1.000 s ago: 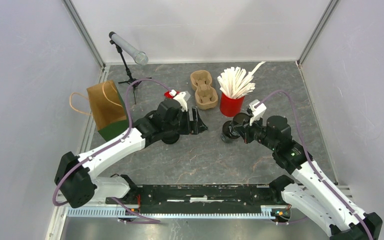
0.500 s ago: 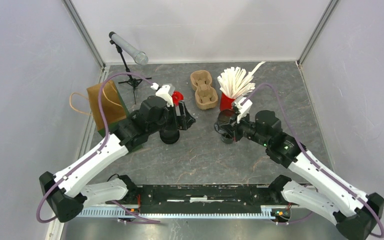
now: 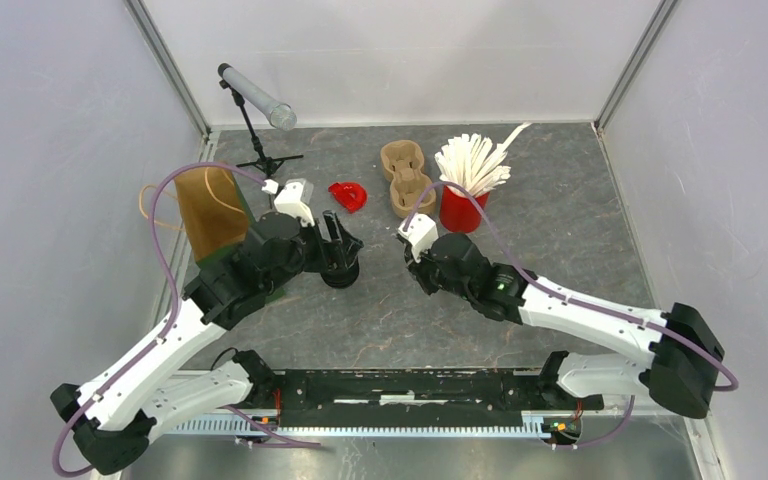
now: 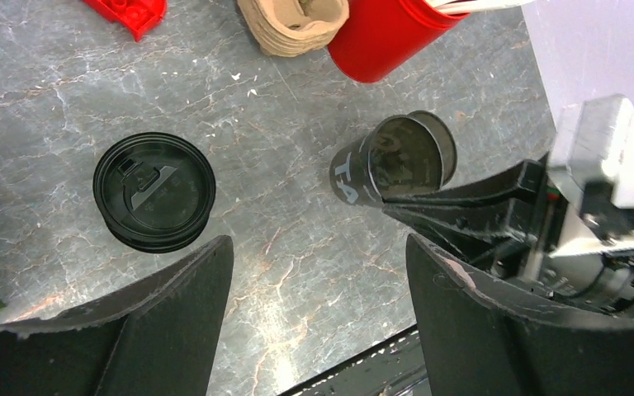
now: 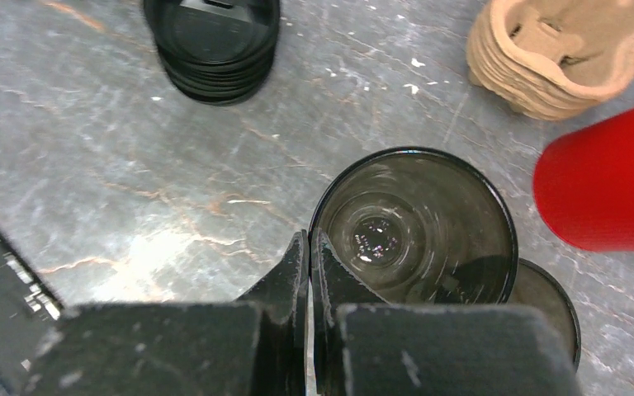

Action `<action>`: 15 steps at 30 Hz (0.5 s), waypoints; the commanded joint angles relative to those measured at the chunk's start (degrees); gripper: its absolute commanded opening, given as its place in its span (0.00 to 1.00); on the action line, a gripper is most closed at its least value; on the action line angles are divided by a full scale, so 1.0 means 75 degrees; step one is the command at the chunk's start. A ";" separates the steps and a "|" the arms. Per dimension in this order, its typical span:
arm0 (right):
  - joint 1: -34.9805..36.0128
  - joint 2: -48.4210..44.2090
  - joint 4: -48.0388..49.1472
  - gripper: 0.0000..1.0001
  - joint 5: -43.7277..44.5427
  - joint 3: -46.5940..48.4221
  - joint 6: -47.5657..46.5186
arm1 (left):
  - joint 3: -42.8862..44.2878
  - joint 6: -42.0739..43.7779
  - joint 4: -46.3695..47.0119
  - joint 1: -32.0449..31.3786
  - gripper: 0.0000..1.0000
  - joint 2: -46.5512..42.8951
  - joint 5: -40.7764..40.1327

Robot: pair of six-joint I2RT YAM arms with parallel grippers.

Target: Pack the takeout coffee

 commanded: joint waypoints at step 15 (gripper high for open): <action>-0.0031 0.0666 0.0390 0.00 0.1473 -0.0097 -0.0118 | -0.0114 0.0361 -0.0028 -0.0003 0.83 -0.0017 -0.0465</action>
